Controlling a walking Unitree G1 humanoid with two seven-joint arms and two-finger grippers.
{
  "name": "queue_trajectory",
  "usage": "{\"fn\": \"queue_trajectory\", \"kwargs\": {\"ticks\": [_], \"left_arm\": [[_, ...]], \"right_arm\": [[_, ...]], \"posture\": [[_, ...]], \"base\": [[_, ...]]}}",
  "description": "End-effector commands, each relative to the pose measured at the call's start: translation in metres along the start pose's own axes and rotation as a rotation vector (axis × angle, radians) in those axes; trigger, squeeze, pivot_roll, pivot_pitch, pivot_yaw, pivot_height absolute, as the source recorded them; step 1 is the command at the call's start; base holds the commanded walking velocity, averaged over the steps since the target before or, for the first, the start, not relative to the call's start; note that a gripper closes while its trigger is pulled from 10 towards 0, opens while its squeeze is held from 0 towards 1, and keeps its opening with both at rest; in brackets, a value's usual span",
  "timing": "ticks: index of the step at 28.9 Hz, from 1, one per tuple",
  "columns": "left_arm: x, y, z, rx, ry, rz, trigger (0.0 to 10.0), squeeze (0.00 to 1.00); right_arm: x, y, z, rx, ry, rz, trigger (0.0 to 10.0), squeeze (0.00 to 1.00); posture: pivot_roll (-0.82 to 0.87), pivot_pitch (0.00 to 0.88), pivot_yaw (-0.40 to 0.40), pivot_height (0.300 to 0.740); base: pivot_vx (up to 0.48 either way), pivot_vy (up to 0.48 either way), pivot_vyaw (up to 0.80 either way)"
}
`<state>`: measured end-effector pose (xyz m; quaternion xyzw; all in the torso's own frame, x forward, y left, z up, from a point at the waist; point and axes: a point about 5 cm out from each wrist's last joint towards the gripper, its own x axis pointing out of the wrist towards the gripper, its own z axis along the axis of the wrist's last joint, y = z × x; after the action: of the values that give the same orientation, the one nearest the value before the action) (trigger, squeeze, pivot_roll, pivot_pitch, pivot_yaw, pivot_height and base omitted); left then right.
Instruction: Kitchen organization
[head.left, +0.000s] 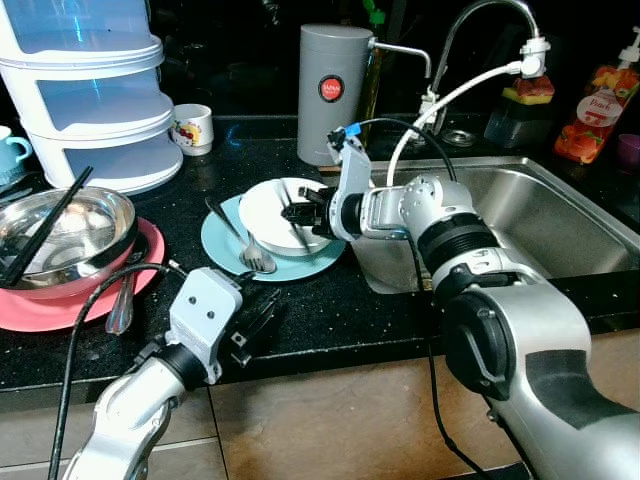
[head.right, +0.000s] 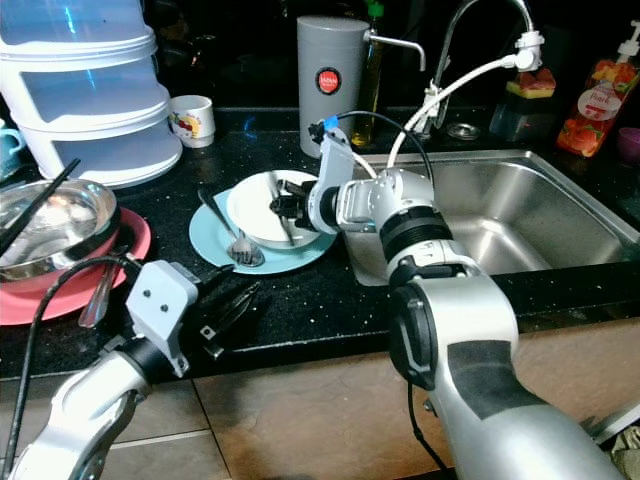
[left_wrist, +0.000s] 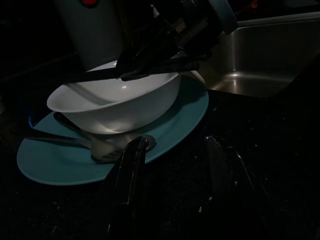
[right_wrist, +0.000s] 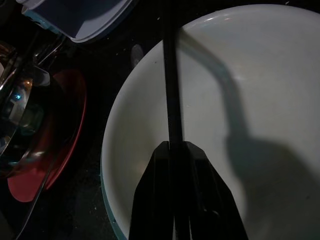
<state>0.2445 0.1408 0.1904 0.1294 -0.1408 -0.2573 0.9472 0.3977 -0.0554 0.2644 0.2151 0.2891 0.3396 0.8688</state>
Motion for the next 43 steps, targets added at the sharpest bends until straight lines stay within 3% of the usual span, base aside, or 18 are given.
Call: {"fn": "queue_trajectory", "kwargs": {"ticks": [1, 10, 11, 12, 13, 15, 16, 18, 19, 37, 38, 40, 43], "left_arm": [[0.000, -0.001, -0.001, -0.003, 0.009, -0.010, 10.0, 0.00], [0.000, -0.001, -0.001, -0.003, 0.006, -0.008, 10.0, 0.00], [0.000, 0.000, -0.001, -0.002, 0.005, -0.008, 10.0, 0.00], [0.000, 0.000, -0.001, -0.002, 0.005, -0.008, 10.0, 0.00], [0.000, 0.000, 0.000, -0.001, 0.005, -0.008, 10.0, 0.00], [0.000, 0.000, 0.000, -0.001, 0.005, -0.008, 10.0, 0.00], [0.000, 0.000, 0.000, 0.000, 0.004, -0.008, 10.0, 0.00], [0.000, 0.000, 0.000, 0.001, 0.003, -0.008, 10.0, 0.00], [0.000, 0.000, 0.000, 0.001, 0.002, -0.008, 10.0, 0.00], [0.004, 0.000, 0.003, 0.006, -0.008, -0.017, 10.0, 0.00], [0.004, -0.001, 0.003, 0.006, -0.008, -0.018, 10.0, 0.00], [0.004, -0.001, 0.003, 0.007, -0.008, -0.020, 10.0, 0.00], [0.004, -0.001, 0.003, 0.007, -0.008, -0.020, 10.0, 0.00]], "right_arm": [[-0.001, -0.001, 0.001, 0.006, 0.006, -0.006, 10.0, 0.00], [-0.002, 0.001, 0.003, 0.029, -0.002, 0.008, 10.0, 0.00], [-0.003, 0.001, 0.003, 0.037, -0.006, 0.012, 8.0, 0.00], [-0.003, 0.001, 0.003, 0.037, -0.006, 0.012, 8.0, 0.00], [-0.004, 0.003, 0.005, 0.058, -0.019, 0.029, 0.0, 0.00], [-0.004, 0.003, 0.005, 0.058, -0.019, 0.029, 0.0, 0.00], [-0.006, 0.005, 0.009, 0.063, -0.034, 0.045, 4.7, 0.00], [-0.008, 0.007, 0.013, 0.067, -0.049, 0.061, 4.7, 0.00], [-0.010, 0.008, 0.015, 0.062, -0.056, 0.072, 10.0, 0.00], [-0.023, 0.010, 0.033, -0.098, -0.111, 0.072, 10.0, 0.00], [-0.023, 0.010, 0.032, -0.101, -0.109, 0.070, 10.0, 0.02], [-0.023, 0.010, 0.031, -0.105, -0.099, 0.072, 10.0, 0.16], [-0.023, 0.010, 0.030, -0.111, -0.087, 0.081, 10.0, 0.15]], "posture": [[0.05, 0.030, -0.058, 0.740], [0.05, 0.027, -0.059, 0.740], [0.05, 0.027, -0.059, 0.740], [0.05, 0.027, -0.059, 0.740], [0.05, 0.027, -0.059, 0.740], [0.05, 0.027, -0.059, 0.740], [0.05, 0.028, -0.058, 0.740], [0.05, 0.028, -0.058, 0.740], [0.05, 0.028, -0.059, 0.740], [0.04, 0.020, -0.054, 0.740], [0.04, 0.020, -0.054, 0.740], [0.04, 0.020, -0.054, 0.740], [0.04, 0.020, -0.054, 0.740]], "base": [[0.000, 0.000, 0.00], [0.000, 0.000, 0.00], [0.000, 0.000, 0.00], [0.000, 0.000, 0.00], [0.000, 0.000, 0.00], [0.000, 0.000, 0.00], [0.000, 0.000, 0.00], [0.000, 0.000, 0.00], [0.000, 0.000, 0.00], [0.000, 0.000, 0.00], [0.000, 0.000, 0.00], [0.000, 0.000, 0.00], [0.000, 0.000, 0.00]]}}
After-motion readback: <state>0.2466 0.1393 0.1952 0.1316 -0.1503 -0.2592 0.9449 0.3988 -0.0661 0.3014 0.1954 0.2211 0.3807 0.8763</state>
